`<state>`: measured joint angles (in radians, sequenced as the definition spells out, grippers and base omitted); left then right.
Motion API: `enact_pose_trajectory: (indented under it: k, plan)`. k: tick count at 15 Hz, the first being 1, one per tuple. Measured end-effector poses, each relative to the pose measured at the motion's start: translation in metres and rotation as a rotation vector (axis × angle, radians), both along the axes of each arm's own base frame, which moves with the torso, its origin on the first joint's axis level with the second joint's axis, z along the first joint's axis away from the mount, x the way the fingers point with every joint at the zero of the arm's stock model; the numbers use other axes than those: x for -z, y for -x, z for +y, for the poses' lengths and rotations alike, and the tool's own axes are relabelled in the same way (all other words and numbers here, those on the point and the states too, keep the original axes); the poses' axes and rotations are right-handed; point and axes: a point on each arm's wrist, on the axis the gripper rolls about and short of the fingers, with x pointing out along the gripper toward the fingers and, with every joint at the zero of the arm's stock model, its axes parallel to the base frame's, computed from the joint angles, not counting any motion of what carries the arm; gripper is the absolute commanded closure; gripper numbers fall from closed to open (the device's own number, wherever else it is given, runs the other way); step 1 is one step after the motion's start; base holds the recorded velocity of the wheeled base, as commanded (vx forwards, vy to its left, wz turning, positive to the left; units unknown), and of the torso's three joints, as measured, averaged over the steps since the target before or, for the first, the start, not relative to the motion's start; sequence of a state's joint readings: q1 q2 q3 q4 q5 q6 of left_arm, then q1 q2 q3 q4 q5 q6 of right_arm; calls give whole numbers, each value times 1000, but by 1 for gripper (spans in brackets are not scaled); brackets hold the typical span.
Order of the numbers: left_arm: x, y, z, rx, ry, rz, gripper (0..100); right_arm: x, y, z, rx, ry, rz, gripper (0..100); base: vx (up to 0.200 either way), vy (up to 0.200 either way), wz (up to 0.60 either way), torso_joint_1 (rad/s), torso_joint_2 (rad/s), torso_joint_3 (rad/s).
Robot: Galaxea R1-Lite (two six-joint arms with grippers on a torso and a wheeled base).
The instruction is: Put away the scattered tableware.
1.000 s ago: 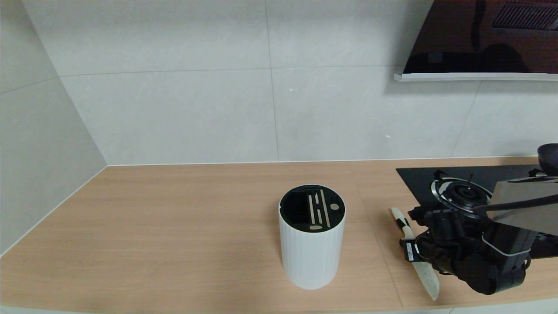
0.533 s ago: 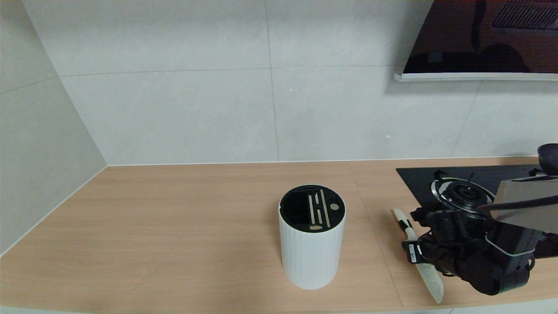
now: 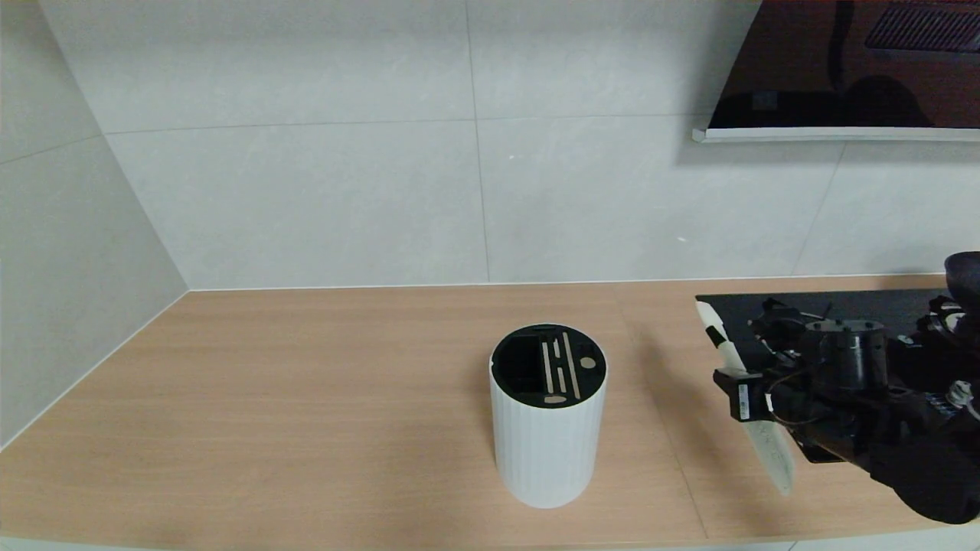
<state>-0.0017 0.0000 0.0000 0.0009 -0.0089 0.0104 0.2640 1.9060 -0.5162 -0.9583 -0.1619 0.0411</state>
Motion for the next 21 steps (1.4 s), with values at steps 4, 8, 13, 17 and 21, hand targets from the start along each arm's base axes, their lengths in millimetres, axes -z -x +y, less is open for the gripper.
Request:
enact_pose_trajectory:
  k: [4,8,13,17,21]
  plan:
    - [-12,4,-2,100,-13,-33,0,-41,25,12,-53,-29,-118,100,0,0,0,0,0,0]
    - [-51,9,-7,347,-12,-11,0,-79,25,17,-75,-76,-259,100,0,0,0,0,0,0]
    - [-132,-41,-11,517,21,149,0,-124,12,37,-138,-123,-368,100,0,0,0,0,0,0]
    - [-161,-127,-29,658,42,268,0,-144,22,75,-265,-154,-382,100,0,0,0,0,0,0]
    - [-159,-186,-82,799,256,295,0,-141,67,114,-392,-158,-358,100,0,0,0,0,0,0]
